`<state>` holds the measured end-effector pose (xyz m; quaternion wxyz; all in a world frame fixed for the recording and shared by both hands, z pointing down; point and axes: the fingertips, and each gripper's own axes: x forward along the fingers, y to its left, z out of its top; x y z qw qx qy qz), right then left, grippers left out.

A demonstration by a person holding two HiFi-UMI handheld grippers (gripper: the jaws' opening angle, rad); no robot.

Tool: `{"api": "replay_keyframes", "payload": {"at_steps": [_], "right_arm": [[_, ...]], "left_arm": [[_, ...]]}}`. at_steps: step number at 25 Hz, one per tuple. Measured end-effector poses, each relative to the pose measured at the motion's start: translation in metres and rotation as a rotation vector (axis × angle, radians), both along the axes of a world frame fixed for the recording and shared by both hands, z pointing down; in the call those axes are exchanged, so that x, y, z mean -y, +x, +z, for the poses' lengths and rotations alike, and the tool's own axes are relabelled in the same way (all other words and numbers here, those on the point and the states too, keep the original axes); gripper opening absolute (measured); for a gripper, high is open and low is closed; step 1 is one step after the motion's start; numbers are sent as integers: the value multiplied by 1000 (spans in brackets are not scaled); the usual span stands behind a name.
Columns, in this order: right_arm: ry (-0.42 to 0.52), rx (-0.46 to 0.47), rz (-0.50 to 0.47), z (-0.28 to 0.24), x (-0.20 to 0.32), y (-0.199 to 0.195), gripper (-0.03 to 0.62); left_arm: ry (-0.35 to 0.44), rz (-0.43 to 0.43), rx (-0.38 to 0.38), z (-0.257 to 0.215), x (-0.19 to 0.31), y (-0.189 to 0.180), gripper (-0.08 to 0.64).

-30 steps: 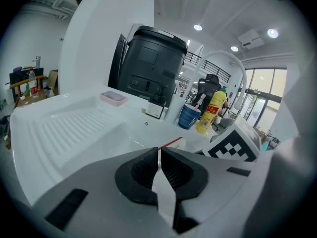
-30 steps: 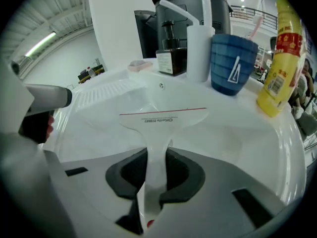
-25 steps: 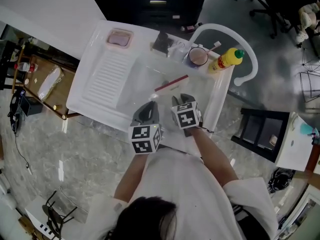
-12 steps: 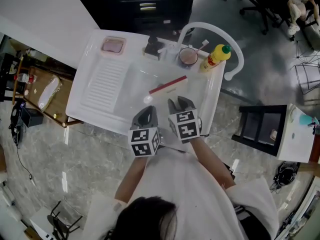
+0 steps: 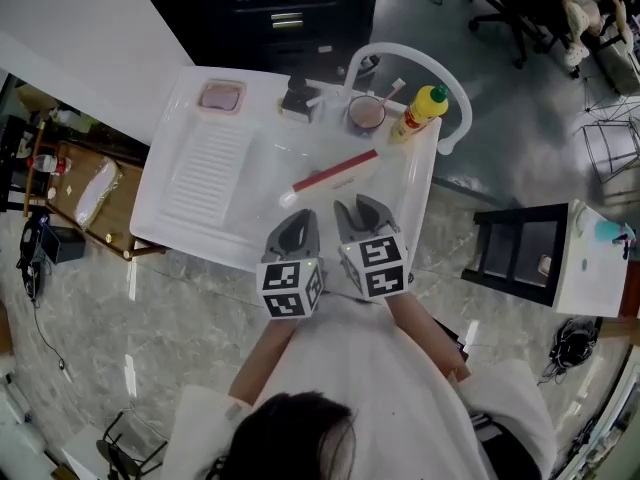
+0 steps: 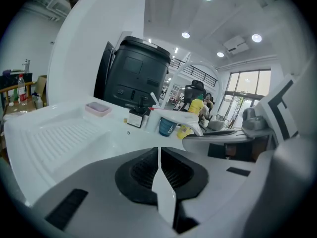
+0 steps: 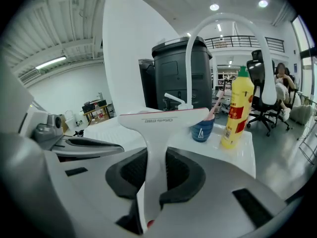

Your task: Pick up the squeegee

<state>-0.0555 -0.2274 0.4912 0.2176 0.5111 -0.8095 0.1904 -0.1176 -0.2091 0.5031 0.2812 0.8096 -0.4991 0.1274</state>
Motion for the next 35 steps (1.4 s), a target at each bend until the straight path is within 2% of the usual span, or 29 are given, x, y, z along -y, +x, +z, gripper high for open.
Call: {"api": "replay_keyframes", "payload": {"at_steps": [5,11,18,35], "right_arm": [[69,-7,30,-27,-7,9,75],[136,-22,59,-46,-18,14,75],[166,-42,62,-49,-25,12,75],[207,-18,57,-50,-26,5,75]], "left_arm": [[55,-5,-20,-22,2,3,38],[96,-16,-6,-33,-6,-2,38],[118,-18,-28,-40,-9,5,38],[130,-23,-10,-40,-9,2,38]]}}
